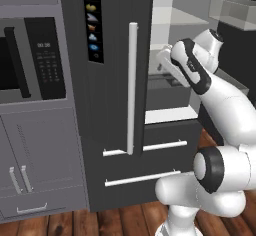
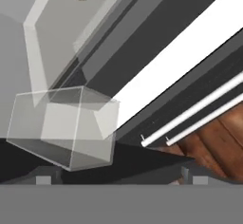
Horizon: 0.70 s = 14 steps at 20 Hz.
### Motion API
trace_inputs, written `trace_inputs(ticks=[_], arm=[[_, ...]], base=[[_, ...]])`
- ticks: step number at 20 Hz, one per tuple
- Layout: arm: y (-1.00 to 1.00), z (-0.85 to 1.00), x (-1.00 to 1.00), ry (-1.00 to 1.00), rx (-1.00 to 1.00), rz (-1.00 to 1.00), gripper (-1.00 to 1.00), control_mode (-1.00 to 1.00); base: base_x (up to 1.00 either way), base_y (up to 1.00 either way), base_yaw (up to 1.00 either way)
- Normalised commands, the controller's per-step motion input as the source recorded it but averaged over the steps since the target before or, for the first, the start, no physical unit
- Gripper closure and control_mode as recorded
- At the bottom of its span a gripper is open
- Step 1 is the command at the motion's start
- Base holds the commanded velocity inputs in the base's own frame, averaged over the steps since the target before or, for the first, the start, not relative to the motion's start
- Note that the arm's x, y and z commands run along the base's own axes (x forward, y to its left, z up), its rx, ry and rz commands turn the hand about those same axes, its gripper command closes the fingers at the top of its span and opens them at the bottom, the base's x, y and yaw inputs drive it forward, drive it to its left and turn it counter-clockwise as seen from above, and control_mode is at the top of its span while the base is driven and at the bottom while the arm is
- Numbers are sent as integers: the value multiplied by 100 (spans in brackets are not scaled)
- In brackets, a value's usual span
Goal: Retrieve the sausage and cheese from the fridge and place them on the cutting board on the counter.
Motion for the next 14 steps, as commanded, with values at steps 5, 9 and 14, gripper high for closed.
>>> trace_inputs(ticks=[5,9,14], arm=[[61,5,35,-5,0,19,-100,-100],[57,3,26,-3,0,19,-100,-100],[56,5,-5,-4,0,25,-100,-100]], base=[[0,0,0],[0,0,0],[0,0,0]])
